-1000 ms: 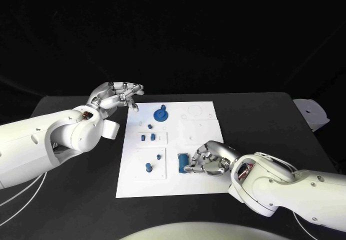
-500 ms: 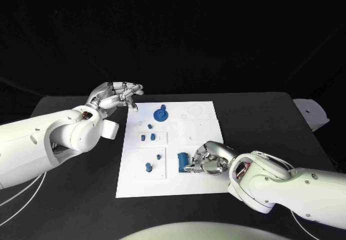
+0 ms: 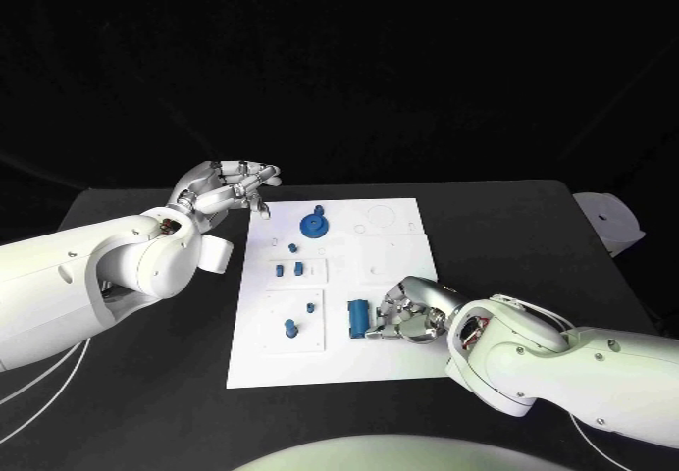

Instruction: Assemble the parts on the task board

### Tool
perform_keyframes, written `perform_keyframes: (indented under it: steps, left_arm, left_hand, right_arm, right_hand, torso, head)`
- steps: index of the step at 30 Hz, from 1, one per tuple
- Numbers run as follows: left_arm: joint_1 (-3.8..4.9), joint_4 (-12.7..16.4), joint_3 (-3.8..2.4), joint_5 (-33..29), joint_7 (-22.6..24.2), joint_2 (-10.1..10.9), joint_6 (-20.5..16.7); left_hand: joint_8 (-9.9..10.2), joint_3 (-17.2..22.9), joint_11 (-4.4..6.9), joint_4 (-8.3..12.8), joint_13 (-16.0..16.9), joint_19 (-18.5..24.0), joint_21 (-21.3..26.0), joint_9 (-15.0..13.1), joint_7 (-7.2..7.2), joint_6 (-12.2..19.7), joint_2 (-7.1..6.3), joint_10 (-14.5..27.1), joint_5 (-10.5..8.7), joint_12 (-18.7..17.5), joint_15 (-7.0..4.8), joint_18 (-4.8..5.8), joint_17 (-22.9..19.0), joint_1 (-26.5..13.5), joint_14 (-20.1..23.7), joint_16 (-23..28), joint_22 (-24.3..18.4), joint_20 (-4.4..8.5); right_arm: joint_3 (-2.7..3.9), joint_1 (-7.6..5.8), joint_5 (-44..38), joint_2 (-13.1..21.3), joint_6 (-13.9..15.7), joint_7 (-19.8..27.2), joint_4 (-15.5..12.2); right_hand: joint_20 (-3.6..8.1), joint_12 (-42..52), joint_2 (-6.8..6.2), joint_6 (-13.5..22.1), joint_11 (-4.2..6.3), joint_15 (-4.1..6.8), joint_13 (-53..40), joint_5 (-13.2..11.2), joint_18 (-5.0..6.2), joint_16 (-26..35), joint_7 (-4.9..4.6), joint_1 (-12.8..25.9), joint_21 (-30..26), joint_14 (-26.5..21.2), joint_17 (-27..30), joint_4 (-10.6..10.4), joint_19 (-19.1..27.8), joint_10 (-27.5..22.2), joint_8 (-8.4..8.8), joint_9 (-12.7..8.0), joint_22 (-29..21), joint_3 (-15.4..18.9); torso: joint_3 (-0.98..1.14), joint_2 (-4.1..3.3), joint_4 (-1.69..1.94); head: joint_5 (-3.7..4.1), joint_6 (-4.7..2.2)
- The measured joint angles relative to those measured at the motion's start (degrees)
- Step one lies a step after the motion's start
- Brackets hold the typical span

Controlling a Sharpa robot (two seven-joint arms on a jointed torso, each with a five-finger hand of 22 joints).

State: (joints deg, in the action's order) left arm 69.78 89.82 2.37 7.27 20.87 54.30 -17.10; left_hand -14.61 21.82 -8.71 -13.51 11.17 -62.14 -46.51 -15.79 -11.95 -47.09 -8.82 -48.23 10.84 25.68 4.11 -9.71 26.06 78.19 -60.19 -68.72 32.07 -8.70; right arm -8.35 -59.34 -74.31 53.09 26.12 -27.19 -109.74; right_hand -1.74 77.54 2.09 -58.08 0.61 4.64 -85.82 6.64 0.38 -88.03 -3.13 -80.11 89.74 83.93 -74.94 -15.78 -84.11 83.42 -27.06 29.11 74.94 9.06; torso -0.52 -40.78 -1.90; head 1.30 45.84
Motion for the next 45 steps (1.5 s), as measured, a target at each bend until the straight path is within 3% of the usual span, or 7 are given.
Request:
perform_keyframes:
  steps: [10,14,20,28,35,45]
  left_arm:
    - [0.0,0.0,0.0,0.0,0.0,0.0,0.0]
    - [0.0,-0.1,0.0,0.0,0.0,0.0,0.0]
    - [0.0,-0.1,0.0,0.0,0.0,0.0,0.0]
    - [-0.01,-0.1,0.0,0.0,0.0,0.0,0.1]
    - [-0.01,-0.2,0.0,0.0,0.0,0.0,0.2]
    - [-0.01,-0.2,0.01,0.0,0.0,0.0,0.3]
  left_hand:
    - [0.0,0.0,0.0,0.0,0.0,0.0,0.0,0.0,0.0,0.0,0.0,0.0,0.0,0.0,0.0,0.0,0.0,0.0,0.0,0.0,0.0,0.0]
    - [0.0,0.0,0.0,0.0,0.0,0.0,0.0,0.0,0.0,0.0,0.0,0.0,0.0,0.0,0.0,0.0,0.0,0.0,0.0,0.0,0.0,0.0]
    - [0.0,0.0,0.21,0.0,0.0,0.0,0.0,0.0,0.0,0.0,0.23,0.2,0.0,0.0,-0.2,0.0,-0.1,0.2,0.2,0.0,0.0,0.0]
    - [0.0,0.0,0.21,0.0,0.0,0.0,0.0,0.0,0.0,0.0,0.23,0.2,0.0,0.0,-0.2,0.0,-0.1,0.2,0.2,0.0,0.0,0.0]
    - [0.0,0.0,0.21,0.0,0.0,0.0,0.0,0.0,0.0,0.0,0.23,0.2,0.0,0.0,-0.2,0.0,-0.1,0.2,0.2,0.0,0.0,0.0]
    - [0.0,0.0,0.21,0.0,0.0,0.0,0.0,0.0,0.0,0.0,0.23,0.2,0.0,0.0,-0.2,0.0,-0.1,0.2,0.2,0.0,0.0,0.0]
  right_arm:
    - [-0.03,0.06,-0.4,1.4,0.9,0.4,-0.9]
    - [-0.04,-0.06,0.3,4.2,2.7,2.4,-2.5]
    - [0.05,-1.63,1.0,10.2,5.2,5.9,-3.6]
    - [-0.01,-2.18,-3.0,15.6,6.0,6.9,-3.2]
    - [-0.2,-1.37,-7.6,16.1,5.0,5.8,-3.1]
    - [-0.26,0.26,-9.7,13.1,3.3,3.3,-1.6]
  right_hand:
    - [0.0,0.0,0.0,0.0,0.0,-0.01,0.0,-0.5,0.0,0.0,0.0,0.0,0.0,0.0,0.0,-0.4,0.0,0.0,-0.21,-0.2,0.0,0.4]
    - [-0.01,-0.7,-0.61,1.7,0.0,-0.01,0.0,-0.3,0.0,0.0,-0.61,-0.6,0.0,0.0,0.0,-0.6,0.0,0.0,0.74,-0.7,0.0,1.1]
    - [-0.21,-1.1,-0.92,3.5,-0.64,-0.76,0.0,0.6,0.0,0.0,-2.03,-1.0,0.0,0.1,0.0,-0.7,0.2,-0.6,3.04,-1.8,0.0,1.5]
    - [-0.66,-1.3,-0.36,3.5,-1.45,-1.27,0.0,0.2,0.0,0.0,-2.06,-1.1,0.0,0.2,0.0,-0.9,0.2,-0.4,3.8,-2.2,0.0,3.1]
    - [-0.95,-0.3,0.72,2.7,-1.67,-1.28,-0.5,-0.2,0.0,-0.8,-2.09,-0.1,0.0,0.2,0.0,-0.8,0.1,-0.2,3.8,-2.2,0.0,4.0]
    - [-0.95,0.2,0.94,2.5,-1.73,-1.28,-0.5,-0.2,0.0,-0.8,-1.92,0.2,0.0,0.2,0.0,-0.8,0.1,-0.1,4.02,-2.2,0.0,4.3]
  torso:
    - [-0.02,0.0,0.02]
    - [-0.01,0.01,0.02]
    - [-0.01,0.08,-0.1]
    - [0.05,0.08,-0.31]
    - [0.08,0.09,-0.34]
    - [-0.05,0.03,-0.1]
  head:
    - [0.11,-0.13]
    - [0.19,-0.29]
    - [0.93,-0.55]
    - [1.98,-1.01]
    - [2.18,-1.09]
    - [2.33,-1.1]
